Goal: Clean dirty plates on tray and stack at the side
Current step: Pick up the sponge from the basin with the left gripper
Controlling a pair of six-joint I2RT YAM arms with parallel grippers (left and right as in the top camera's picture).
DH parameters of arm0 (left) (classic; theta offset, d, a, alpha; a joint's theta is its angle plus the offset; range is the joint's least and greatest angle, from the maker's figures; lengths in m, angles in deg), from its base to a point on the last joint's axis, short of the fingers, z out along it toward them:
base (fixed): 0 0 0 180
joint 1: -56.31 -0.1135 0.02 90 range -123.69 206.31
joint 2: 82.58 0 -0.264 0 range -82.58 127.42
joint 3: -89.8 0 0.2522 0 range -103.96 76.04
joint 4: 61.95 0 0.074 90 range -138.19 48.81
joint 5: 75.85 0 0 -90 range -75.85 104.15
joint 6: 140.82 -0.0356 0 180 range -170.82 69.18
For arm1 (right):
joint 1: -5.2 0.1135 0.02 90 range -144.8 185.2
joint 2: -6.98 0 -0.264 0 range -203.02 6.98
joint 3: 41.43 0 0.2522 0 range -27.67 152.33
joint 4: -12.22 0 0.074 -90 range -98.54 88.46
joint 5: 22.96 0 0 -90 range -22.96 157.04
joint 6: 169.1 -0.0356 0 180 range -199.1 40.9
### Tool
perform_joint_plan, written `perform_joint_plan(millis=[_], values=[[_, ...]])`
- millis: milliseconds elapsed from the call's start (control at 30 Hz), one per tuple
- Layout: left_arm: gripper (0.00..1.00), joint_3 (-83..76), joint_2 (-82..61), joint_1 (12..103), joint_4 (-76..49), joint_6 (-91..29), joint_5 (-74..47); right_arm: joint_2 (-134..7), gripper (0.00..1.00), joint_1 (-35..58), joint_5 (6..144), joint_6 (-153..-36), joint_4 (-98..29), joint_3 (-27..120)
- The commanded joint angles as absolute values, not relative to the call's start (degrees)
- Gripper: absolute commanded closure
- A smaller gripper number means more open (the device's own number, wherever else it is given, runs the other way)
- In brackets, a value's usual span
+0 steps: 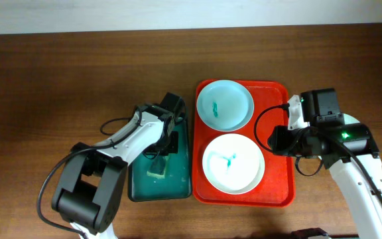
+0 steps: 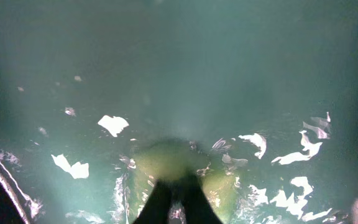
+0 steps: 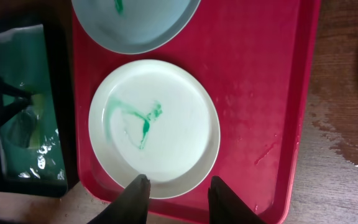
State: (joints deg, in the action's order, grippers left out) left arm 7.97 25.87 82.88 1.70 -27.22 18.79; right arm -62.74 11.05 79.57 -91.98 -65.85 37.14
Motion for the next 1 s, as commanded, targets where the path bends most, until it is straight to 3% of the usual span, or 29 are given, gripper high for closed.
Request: perform_joint_plan(millis=[0,67,133,167,233,267,333,400,567,600,633,867,900,967], values=[[1.0,8.2,27.5,82.7,3.4,-30.1,15.2,-62.9,0.67,11.6,79.5,-91.5,-65.9,37.6],[1.0,2.7,27.4,82.6,8.4,-30.1,15.3,-62.9,0.67,11.6,79.5,-91.5,-65.9,37.6],[0.56,-4.9,27.3,81.2,16.1,-30.1,15.4,-62.9,0.67,11.6,79.5,-91.5,-66.1,37.6],[0.47,-7.2,27.3,80.7,18.8,-30.1,15.4,-62.9,0.67,11.6,79.5,-91.5,-66.2,37.6],[0.43,-10.0,27.3,80.0,24.3,-30.1,15.3,-62.9,0.67,11.6,79.5,-91.5,-66.3,37.6],[0.44,-9.8,27.4,80.0,27.0,-30.1,14.9,-62.9,0.67,11.6,79.5,-91.5,-66.4,37.6],[0.59,-5.7,27.4,80.6,27.4,-33.7,14.9,-62.9,0.67,11.6,79.5,-91.5,-67.0,37.6],[0.66,-0.4,27.4,81.2,24.6,-36.6,13.2,-62.9,0.67,11.6,79.5,-91.5,-68.0,37.6],[0.63,10.4,27.4,81.4,12.2,-37.7,7.5,-62.9,0.66,11.6,79.5,-91.5,-68.9,37.5],[0.85,11.3,27.4,81.4,10.5,-37.7,7.5,-62.9,0.67,11.6,79.5,-91.5,-69.0,37.5],[1.0,11.3,27.4,81.4,10.0,-37.7,7.6,-62.9,0.67,11.6,79.5,-91.5,-69.2,37.4],[1.0,-0.3,26.5,80.8,15.0,-37.7,8.5,-62.9,0.67,11.6,79.5,-91.6,-67.9,31.7],[0.85,-0.7,26.5,80.8,13.9,-37.7,10.2,-62.9,0.67,11.6,79.5,-91.6,-67.6,31.4],[0.72,-0.6,26.5,80.8,12.8,-37.7,13.5,-62.9,0.67,11.6,79.5,-91.6,-67.4,31.4]])
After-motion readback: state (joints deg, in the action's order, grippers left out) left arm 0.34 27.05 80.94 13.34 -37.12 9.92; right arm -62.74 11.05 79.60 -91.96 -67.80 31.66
